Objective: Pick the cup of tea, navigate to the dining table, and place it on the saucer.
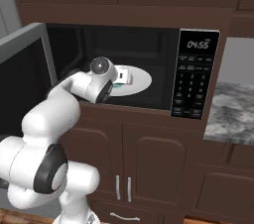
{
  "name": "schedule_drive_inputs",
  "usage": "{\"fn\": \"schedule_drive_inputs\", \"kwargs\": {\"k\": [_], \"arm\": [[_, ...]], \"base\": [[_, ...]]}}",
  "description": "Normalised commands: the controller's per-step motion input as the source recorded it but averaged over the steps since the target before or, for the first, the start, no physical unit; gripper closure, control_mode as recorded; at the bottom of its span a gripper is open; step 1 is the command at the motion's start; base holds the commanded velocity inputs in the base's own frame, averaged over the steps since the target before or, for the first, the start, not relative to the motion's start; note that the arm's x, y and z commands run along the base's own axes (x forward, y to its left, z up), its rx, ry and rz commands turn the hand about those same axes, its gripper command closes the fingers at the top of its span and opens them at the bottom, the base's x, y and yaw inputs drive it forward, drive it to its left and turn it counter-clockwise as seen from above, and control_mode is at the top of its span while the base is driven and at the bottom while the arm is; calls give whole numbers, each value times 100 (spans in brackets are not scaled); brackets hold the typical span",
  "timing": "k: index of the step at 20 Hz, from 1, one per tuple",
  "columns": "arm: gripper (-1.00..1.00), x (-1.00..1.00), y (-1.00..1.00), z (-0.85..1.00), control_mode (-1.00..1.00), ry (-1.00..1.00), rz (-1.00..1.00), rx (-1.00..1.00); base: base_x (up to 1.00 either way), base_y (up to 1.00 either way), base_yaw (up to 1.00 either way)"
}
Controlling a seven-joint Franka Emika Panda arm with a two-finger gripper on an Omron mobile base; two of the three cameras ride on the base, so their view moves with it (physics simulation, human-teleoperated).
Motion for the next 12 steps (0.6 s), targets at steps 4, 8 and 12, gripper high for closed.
{"fn": "schedule_drive_inputs", "kwargs": {"k": [4, 8, 12], "arm": [[100, -79, -40, 49, -100, 0, 0, 3], [100, -86, -31, 63, -100, 0, 0, 2], [100, -99, -20, 59, -100, 0, 3, 2]], "base": [[0, 0, 0], [0, 0, 0], [0, 0, 0]]}}
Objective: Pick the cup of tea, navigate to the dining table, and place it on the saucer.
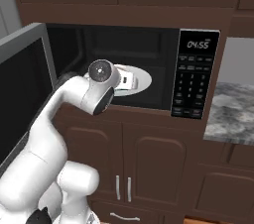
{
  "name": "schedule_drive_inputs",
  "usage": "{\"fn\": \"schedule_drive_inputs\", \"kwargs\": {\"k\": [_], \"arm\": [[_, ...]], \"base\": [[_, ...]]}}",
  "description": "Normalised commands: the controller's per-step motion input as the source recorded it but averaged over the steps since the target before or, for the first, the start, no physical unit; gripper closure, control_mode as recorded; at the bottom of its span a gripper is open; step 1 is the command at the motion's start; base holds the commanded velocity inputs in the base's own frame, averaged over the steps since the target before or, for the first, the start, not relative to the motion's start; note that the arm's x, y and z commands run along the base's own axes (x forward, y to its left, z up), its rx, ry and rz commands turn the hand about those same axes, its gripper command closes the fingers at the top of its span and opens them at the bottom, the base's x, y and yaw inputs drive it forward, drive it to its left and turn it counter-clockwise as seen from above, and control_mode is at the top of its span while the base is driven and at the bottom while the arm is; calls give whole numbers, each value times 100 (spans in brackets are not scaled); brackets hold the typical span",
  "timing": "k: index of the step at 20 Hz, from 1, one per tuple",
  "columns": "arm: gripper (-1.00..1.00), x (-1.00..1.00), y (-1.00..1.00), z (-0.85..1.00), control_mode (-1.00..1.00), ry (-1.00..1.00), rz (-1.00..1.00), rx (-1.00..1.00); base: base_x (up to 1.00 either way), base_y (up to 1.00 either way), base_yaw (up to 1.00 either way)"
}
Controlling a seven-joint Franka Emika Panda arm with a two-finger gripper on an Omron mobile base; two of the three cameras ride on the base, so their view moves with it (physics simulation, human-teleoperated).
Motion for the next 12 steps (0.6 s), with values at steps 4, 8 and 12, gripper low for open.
{"fn": "schedule_drive_inputs", "kwargs": {"k": [4, 8, 12], "arm": [[100, -100, 0, 67, -100, 0, 3, 0], [100, -88, 1, 54, -100, -3, 0, 0], [100, -84, 1, 32, -100, -3, 0, 0]], "base": [[0, 0, 0], [0, 0, 0], [0, 0, 0]]}}
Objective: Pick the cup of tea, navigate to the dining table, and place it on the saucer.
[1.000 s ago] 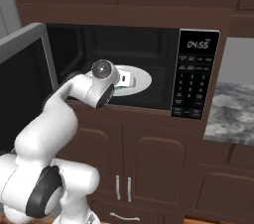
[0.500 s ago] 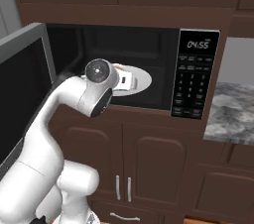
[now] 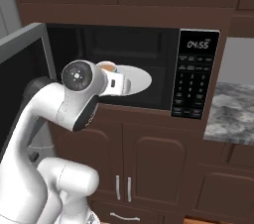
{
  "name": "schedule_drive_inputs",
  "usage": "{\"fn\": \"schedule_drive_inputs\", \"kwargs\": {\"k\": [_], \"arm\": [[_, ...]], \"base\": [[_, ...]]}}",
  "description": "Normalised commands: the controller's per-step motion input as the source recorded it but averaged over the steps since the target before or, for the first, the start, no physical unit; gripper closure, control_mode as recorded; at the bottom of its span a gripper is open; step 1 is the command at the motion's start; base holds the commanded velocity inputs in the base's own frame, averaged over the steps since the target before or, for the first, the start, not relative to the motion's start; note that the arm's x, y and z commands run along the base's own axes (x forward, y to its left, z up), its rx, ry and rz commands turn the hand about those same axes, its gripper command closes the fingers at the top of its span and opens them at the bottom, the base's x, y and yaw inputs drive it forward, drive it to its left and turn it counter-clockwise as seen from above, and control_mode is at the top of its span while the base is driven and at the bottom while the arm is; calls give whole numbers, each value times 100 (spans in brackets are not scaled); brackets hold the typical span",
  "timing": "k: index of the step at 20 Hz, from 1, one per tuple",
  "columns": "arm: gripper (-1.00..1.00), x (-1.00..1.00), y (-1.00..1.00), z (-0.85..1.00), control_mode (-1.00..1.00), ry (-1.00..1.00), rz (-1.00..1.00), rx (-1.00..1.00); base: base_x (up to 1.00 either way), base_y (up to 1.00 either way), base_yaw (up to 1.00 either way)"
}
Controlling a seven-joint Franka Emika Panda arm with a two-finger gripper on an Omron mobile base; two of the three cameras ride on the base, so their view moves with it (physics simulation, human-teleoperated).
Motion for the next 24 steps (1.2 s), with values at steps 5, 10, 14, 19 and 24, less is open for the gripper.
{"fn": "schedule_drive_inputs", "kwargs": {"k": [5, 10, 14, 19, 24], "arm": [[100, -68, 20, 20, -100, -1, 0, 0], [100, -20, 50, 1, -100, 0, 0, -6], [100, 0, 32, 1, -100, 0, -1, -7], [100, 0, 0, 2, -100, 0, 0, 0], [100, 0, 0, 0, -100, 0, 0, 0]], "base": [[0, 0, 0], [0, 0, 0], [0, 0, 0], [0, 0, 0], [0, 0, 0]]}}
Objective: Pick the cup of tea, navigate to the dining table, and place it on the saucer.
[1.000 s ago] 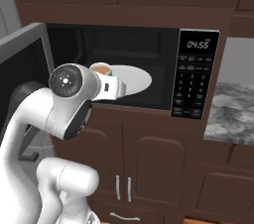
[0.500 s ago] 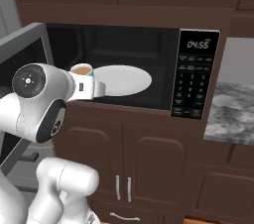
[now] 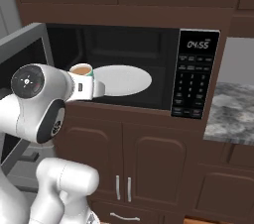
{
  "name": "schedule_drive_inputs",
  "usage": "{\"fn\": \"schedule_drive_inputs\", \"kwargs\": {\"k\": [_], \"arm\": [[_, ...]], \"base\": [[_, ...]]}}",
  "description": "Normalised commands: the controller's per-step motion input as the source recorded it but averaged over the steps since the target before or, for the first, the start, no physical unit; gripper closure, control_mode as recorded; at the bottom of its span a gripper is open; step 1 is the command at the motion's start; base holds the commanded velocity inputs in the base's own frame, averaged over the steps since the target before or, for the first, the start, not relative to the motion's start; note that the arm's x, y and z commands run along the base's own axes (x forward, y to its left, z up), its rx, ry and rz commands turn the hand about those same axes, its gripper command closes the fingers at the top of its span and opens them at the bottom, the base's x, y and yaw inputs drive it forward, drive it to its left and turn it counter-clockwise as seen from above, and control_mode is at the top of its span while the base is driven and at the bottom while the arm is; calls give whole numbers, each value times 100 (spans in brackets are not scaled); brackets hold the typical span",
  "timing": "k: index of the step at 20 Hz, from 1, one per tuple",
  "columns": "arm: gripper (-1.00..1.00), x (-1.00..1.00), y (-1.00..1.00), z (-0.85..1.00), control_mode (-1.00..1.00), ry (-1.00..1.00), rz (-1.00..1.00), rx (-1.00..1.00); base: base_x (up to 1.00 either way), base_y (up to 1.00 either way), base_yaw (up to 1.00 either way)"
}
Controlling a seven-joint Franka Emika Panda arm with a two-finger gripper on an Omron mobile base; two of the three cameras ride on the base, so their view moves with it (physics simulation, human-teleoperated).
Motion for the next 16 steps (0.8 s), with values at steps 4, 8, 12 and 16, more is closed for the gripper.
{"fn": "schedule_drive_inputs", "kwargs": {"k": [4, 8, 12, 16], "arm": [[100, 0, 0, 0, -100, 0, 0, 0], [100, 0, 0, 0, 100, 0, 0, 0], [100, 0, 0, 0, 100, 0, 0, 0], [100, 0, 0, 0, 100, 0, 0, 0]], "base": [[0, 0, 0], [-76, -26, -9], [-91, -52, -21], [-30, -58, -40]]}}
